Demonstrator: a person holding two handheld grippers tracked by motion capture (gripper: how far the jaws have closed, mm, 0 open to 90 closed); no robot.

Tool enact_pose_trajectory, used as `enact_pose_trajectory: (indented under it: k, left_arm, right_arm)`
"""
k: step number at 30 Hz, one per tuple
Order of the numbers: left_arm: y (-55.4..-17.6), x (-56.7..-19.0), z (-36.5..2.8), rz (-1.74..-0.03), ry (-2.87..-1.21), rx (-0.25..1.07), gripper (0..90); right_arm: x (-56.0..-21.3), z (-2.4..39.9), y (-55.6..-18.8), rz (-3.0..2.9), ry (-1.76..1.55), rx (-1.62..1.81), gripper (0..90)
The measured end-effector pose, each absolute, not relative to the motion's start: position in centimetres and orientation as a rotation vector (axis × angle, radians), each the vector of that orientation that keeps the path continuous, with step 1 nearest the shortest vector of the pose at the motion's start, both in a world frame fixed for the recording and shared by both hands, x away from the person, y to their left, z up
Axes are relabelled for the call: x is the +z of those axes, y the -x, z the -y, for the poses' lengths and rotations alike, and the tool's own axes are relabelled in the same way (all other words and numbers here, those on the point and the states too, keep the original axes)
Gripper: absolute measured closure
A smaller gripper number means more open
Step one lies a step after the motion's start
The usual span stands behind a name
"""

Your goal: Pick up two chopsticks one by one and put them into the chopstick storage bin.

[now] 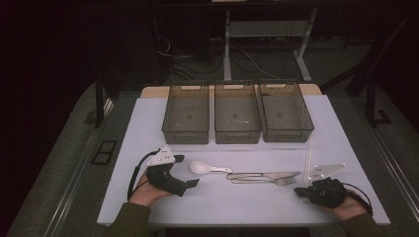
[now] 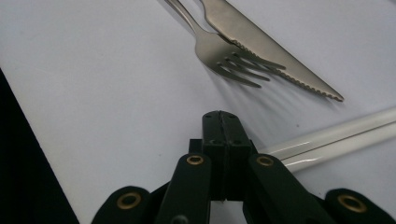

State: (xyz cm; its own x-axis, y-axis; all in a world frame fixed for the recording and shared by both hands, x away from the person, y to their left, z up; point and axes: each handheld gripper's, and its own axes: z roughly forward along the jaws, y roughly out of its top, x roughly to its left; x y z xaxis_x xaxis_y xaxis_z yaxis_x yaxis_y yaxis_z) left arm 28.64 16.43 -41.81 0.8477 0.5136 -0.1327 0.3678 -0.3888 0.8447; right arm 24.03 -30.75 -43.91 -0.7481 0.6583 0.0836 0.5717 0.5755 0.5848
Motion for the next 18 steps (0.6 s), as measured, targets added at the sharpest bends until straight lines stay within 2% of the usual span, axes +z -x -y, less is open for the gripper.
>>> enact_pose_trajectory:
  k: [18]
  left_arm:
    - [-28.8,-41.8,-16.4,-0.645,-2.018,0.179,0.0]
  right_arm:
    - [-43.8,32.8,-23.7,-2.628,-1.096,0.859,89.8]
